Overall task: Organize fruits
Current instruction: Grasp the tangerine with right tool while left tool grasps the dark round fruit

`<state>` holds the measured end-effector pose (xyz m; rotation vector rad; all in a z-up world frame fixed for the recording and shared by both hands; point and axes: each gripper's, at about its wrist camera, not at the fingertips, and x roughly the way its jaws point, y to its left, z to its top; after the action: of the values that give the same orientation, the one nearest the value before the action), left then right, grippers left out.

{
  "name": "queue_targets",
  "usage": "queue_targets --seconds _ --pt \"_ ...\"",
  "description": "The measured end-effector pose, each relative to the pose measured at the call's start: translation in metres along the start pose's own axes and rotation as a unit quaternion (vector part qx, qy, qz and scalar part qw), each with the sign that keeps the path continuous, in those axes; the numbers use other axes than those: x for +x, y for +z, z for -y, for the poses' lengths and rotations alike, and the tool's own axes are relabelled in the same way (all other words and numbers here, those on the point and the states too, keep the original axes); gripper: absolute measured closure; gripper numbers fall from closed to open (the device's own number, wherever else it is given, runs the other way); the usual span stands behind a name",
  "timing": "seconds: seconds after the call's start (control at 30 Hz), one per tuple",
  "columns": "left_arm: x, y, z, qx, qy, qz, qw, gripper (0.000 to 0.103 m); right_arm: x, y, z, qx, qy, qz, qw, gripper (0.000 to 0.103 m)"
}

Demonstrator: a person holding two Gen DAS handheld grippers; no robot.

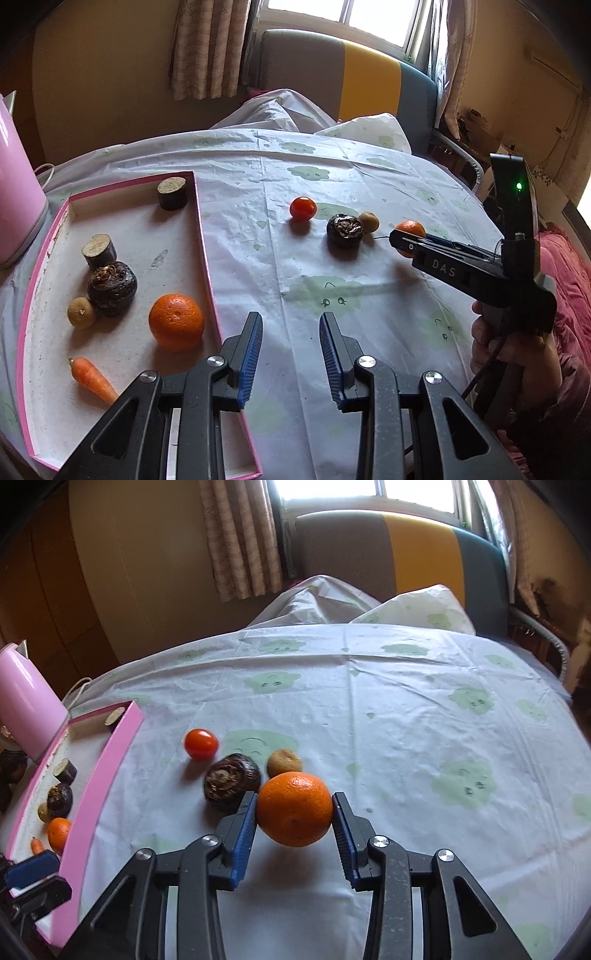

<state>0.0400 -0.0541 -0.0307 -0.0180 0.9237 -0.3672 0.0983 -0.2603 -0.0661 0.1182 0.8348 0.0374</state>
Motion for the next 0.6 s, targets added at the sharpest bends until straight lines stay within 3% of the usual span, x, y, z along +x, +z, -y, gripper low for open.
queue_targets --seconds 0.17,0.43,0.6 --pt "0.012 0.011 0.006 -0.011 -0.013 -0.010 0.9998 0.071 -0.003 -0.010 0.024 0.017 -0.045 -0.003 0.999 0.062" --pt "0.038 0.036 0.026 0.000 -0.030 -0.020 0.9994 0.071 -0.003 -0.015 0.037 0.036 -0.024 0.012 0.999 0.062" --pt "0.060 0.051 0.038 0.007 -0.024 -0.028 0.9993 0.065 -0.001 -0.016 0.040 0.046 -0.013 0.013 0.999 0.062"
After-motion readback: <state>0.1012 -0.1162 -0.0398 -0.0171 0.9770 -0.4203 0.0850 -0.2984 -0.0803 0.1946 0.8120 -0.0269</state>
